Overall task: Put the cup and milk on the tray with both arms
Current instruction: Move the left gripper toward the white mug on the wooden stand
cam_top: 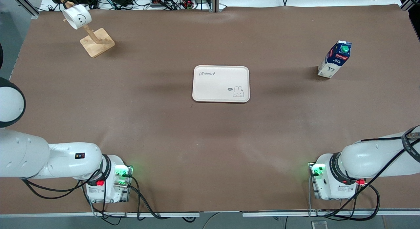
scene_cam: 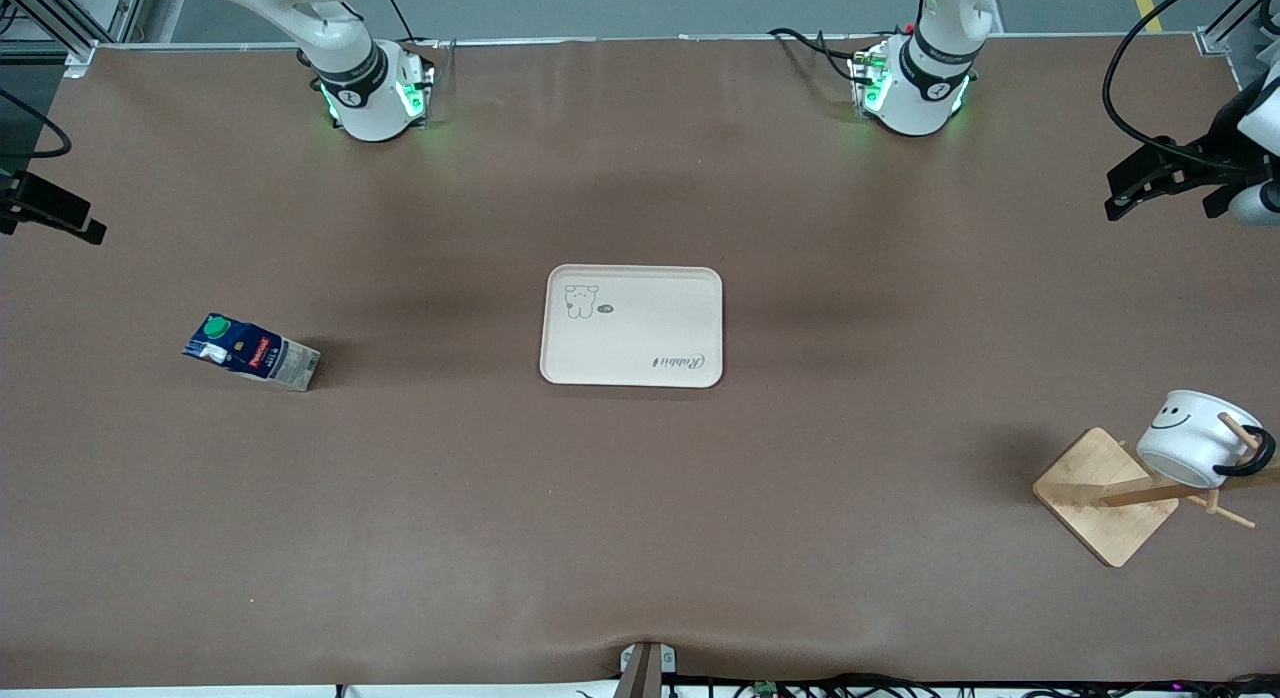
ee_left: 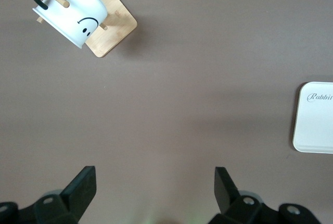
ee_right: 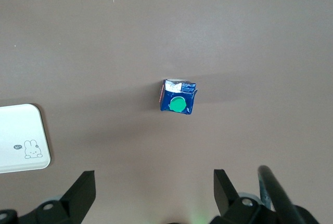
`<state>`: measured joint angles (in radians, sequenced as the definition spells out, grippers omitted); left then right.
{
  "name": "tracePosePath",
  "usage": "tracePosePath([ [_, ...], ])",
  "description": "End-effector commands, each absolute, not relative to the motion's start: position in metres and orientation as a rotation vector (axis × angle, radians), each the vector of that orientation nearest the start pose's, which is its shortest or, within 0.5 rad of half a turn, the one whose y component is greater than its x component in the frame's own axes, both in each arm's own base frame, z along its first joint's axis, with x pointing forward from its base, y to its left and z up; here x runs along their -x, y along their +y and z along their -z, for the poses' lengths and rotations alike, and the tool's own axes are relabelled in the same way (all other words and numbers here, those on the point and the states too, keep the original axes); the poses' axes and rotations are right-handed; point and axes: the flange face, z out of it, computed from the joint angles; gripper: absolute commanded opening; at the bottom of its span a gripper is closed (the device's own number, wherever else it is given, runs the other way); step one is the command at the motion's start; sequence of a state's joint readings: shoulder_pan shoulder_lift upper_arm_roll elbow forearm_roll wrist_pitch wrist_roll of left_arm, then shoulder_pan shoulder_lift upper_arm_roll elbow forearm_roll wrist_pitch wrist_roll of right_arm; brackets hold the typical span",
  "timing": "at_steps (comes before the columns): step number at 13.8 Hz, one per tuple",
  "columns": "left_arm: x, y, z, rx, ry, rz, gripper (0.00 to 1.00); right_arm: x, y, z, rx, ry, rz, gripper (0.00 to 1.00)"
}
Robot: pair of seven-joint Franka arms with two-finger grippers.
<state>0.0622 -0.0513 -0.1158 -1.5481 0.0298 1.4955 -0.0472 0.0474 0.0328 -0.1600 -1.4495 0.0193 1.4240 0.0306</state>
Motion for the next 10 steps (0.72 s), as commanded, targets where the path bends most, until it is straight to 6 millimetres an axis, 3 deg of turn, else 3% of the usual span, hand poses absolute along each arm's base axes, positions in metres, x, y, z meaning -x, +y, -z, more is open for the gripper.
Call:
tracePosePath([
  [1, -0.532, -0.023, -0.661, 3.114, -0.018, 0.004, 1.00, -0.546, -0.059, -0.653, 3.116, 0.221, -0.080, 1.00],
  [4, -0.533, -0.015, -0.667, 3.113, -0.044, 0.025, 1.00, -0.546, -0.060, -0.654, 3.114, 0.223, -0.070, 1.00],
  [7, -0.542, 0.026, -0.668, 3.116, -0.144, 0.036, 1.00, -0.546, -0.062, -0.653, 3.114, 0.231, -0.072, 1.00],
  [10, -0.541, 0.054, -0.662, 3.107, -0.225, 0.023, 1.00, -0.548, -0.060, -0.651, 3.114, 0.233, -0.079, 1.00],
])
